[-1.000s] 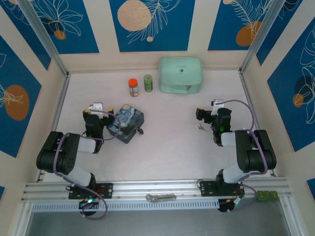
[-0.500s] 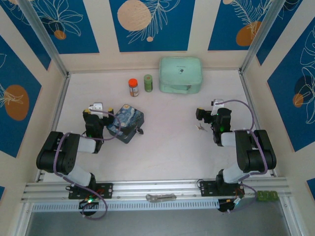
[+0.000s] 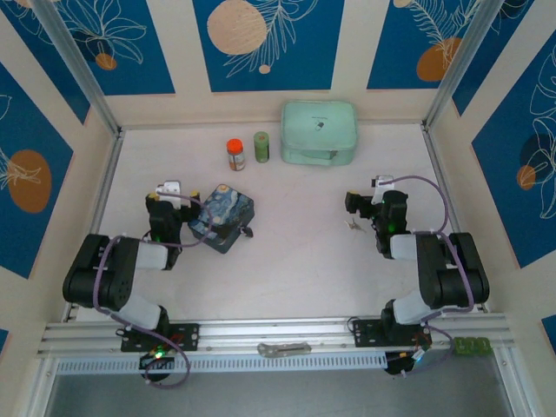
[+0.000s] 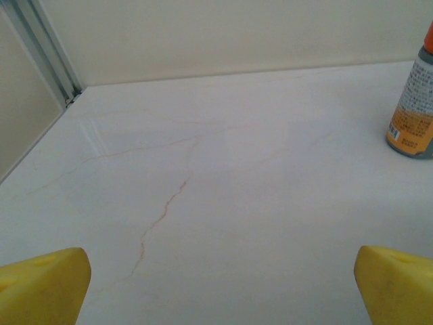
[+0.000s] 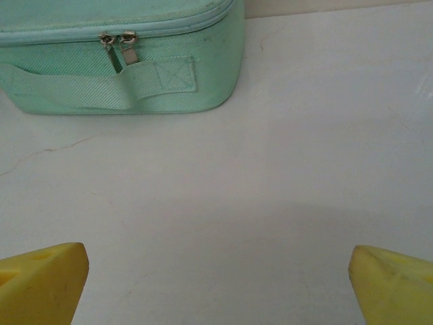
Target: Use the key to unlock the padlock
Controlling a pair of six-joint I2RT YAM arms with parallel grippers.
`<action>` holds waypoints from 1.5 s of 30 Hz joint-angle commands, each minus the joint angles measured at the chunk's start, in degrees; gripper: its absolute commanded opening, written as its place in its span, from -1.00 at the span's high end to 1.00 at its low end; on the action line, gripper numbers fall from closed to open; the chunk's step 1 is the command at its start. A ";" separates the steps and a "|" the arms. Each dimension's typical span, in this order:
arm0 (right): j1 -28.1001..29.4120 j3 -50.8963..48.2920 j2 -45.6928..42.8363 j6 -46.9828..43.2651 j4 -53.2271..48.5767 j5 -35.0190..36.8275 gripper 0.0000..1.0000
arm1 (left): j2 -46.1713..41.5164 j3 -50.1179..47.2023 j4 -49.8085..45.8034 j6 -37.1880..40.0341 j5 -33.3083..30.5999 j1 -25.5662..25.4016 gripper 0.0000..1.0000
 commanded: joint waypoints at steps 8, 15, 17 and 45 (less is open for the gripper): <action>11.21 14.58 -13.34 4.88 -39.16 11.26 -0.93 | -23.29 7.54 -32.71 -12.88 0.84 -1.96 -0.99; 11.69 23.80 -9.90 15.34 -65.90 4.44 -0.67 | -29.08 7.32 -38.79 -29.22 9.57 -10.32 -0.99; 10.67 25.58 -7.92 15.10 -68.46 0.98 -0.52 | -28.85 7.00 -38.03 -32.08 9.46 -14.31 -1.00; 5.62 30.64 11.03 23.96 -73.66 -2.42 0.33 | -9.75 17.37 -30.81 -37.42 6.75 -40.35 -1.00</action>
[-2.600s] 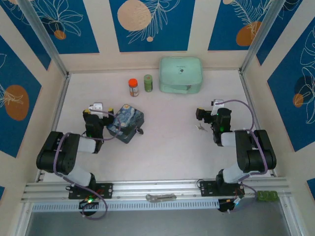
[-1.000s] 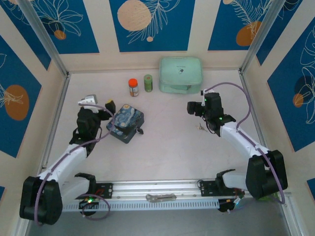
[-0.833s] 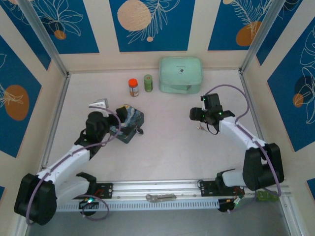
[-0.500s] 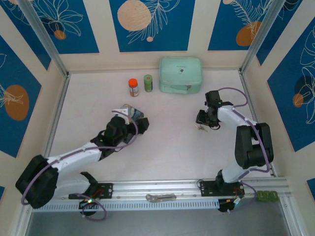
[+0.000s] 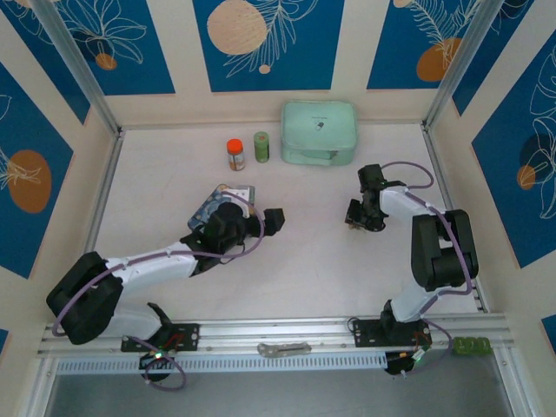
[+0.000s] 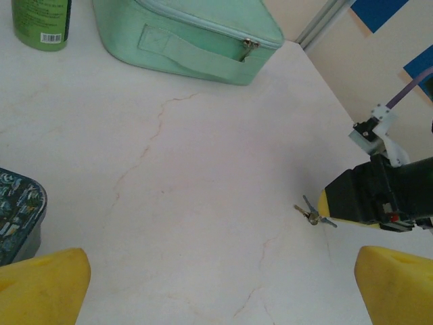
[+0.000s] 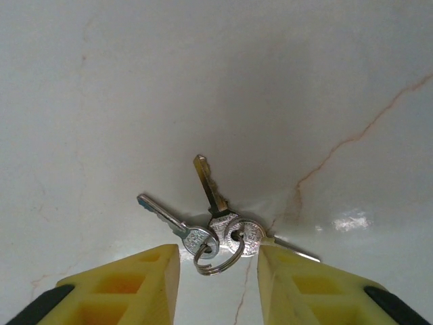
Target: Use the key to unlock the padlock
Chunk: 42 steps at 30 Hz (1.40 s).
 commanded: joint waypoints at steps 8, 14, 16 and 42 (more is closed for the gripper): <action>1.01 -1.79 -4.16 2.92 1.35 -4.66 1.00 | 1.32 2.72 1.49 -3.77 0.44 -1.79 -0.96; 3.98 -5.16 -15.54 2.16 7.71 -18.13 1.00 | 5.11 4.59 6.77 -11.94 -0.22 -2.78 -0.91; 5.18 -6.70 -18.36 2.69 10.42 -22.53 1.00 | 6.70 4.63 10.02 -16.52 -0.32 -3.08 -0.88; 13.97 -17.57 -23.30 20.15 35.29 -32.38 1.00 | 25.72 6.18 34.30 -48.76 -0.50 -8.33 -0.83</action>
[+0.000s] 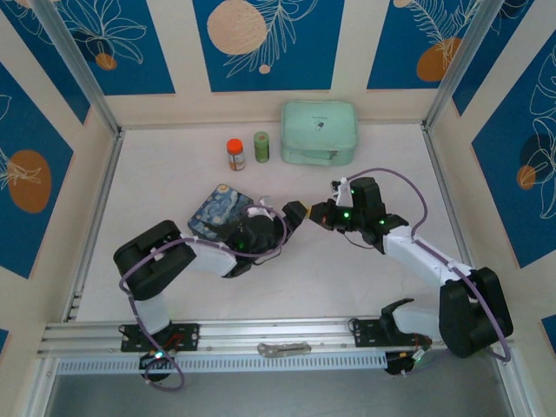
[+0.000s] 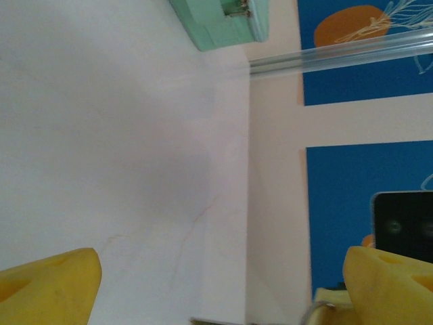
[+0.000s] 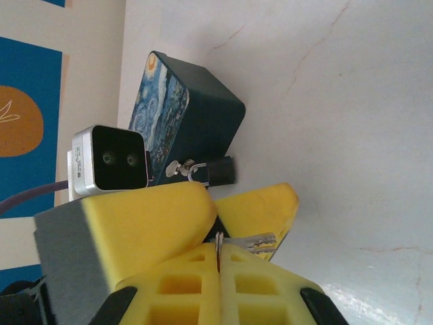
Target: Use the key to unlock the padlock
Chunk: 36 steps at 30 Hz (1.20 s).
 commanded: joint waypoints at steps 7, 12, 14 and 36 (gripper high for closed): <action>1.07 -0.16 3.36 1.95 5.26 -2.82 1.00 | 0.35 1.94 7.00 -3.71 2.62 -0.78 -0.82; 1.24 -0.14 4.96 1.76 5.24 -2.89 1.00 | -0.01 1.51 8.54 -3.55 2.97 -0.78 -0.79; 1.17 -0.06 5.14 1.15 3.69 -1.87 1.00 | -1.14 1.33 7.12 -2.28 2.73 -0.69 -0.78; 1.07 1.25 2.82 -2.60 -5.58 6.78 1.00 | -5.40 1.87 0.26 6.20 2.99 -0.52 -0.75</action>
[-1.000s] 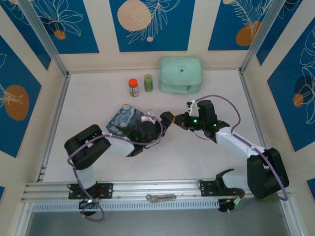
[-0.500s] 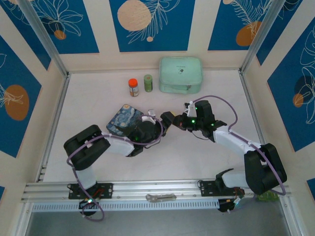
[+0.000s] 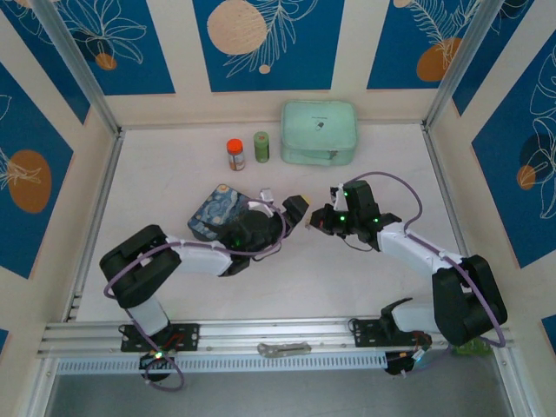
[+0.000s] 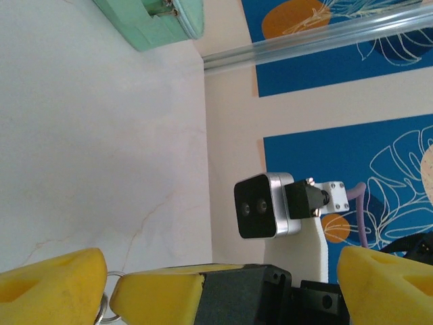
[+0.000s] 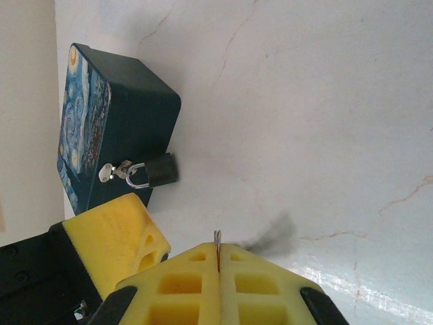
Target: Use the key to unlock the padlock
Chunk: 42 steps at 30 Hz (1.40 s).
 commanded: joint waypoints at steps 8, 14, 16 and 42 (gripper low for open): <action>0.26 2.09 0.31 -2.74 -8.91 6.02 1.00 | -5.04 -0.81 -8.43 10.41 -3.48 0.71 -0.80; 2.57 0.85 4.69 2.22 -8.26 10.12 1.00 | -7.00 -1.65 -12.10 12.96 -3.48 1.46 -0.79; 2.27 1.20 6.46 3.44 -9.69 12.70 1.00 | -7.26 -1.91 -12.53 13.18 -3.63 1.42 -0.80; 8.26 14.39 15.88 -17.15 -28.64 30.79 0.14 | -10.66 -3.72 -13.68 15.45 -5.59 1.89 -0.83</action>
